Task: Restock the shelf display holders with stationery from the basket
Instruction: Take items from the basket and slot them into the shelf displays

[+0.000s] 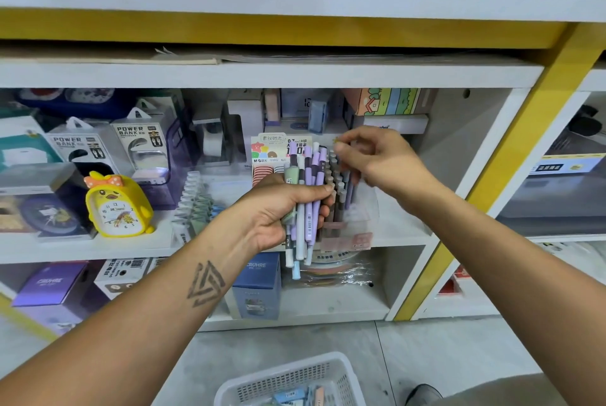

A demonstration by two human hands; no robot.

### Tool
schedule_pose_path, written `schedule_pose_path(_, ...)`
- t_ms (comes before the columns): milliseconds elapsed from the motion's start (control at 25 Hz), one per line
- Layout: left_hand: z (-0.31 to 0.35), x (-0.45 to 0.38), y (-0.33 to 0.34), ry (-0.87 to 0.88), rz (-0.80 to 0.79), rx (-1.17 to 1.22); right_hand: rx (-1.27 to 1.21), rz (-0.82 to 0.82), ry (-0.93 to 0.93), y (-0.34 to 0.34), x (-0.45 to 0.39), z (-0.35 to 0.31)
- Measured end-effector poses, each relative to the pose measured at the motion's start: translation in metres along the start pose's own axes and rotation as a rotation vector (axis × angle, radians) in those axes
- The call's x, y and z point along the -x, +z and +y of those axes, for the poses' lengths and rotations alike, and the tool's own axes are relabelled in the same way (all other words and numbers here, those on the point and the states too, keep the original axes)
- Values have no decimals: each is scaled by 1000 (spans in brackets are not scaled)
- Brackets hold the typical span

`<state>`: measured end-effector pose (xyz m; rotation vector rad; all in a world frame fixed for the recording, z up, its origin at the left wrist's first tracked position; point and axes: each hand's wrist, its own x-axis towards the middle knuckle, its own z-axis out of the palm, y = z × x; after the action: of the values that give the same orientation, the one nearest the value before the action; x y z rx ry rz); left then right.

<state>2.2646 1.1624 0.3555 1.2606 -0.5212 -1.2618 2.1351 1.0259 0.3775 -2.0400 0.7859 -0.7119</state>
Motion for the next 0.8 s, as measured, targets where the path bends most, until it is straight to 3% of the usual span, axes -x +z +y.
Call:
schedule_pose_path(160,1,2,4,16,-6,7,-281,-67,107,14,9,-14)
schedule_pose_path(320,2,1,2,-17,49,50,-434,149,164,-5,1,-11)
schedule_pose_path(440,1,2,1,-31,65,21,-45,281,51,-19,-4,1)
schedule_pose_path(520,1,1,0,-33,74,31,251,245,-65,-19,1,9)
schedule_pose_path(800,1,-1,-1,-65,9,40,405,74,-249,-11,8,34)
